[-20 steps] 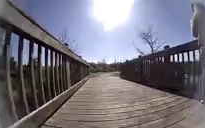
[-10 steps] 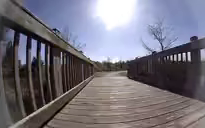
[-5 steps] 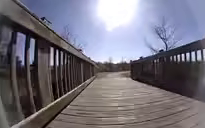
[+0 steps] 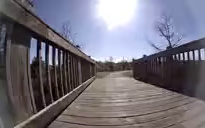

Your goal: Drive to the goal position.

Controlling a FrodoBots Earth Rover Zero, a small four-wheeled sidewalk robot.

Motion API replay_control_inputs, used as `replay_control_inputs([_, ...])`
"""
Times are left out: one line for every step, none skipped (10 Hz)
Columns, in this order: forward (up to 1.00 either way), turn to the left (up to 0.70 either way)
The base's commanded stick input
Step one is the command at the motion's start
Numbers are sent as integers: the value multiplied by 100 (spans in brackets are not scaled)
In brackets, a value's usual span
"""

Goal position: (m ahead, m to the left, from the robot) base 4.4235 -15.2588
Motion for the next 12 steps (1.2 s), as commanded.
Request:
replay_control_inputs([70, 0])
replay_control_inputs([70, 0])
replay_control_inputs([70, 0])
replay_control_inputs([70, -3])
replay_control_inputs([70, -3])
replay_control_inputs([70, -5])
replay_control_inputs([70, -10])
replay_control_inputs([70, -12])
replay_control_inputs([70, -4])
replay_control_inputs([70, -7])
replay_control_inputs([70, -11])
replay_control_inputs([67, -12])
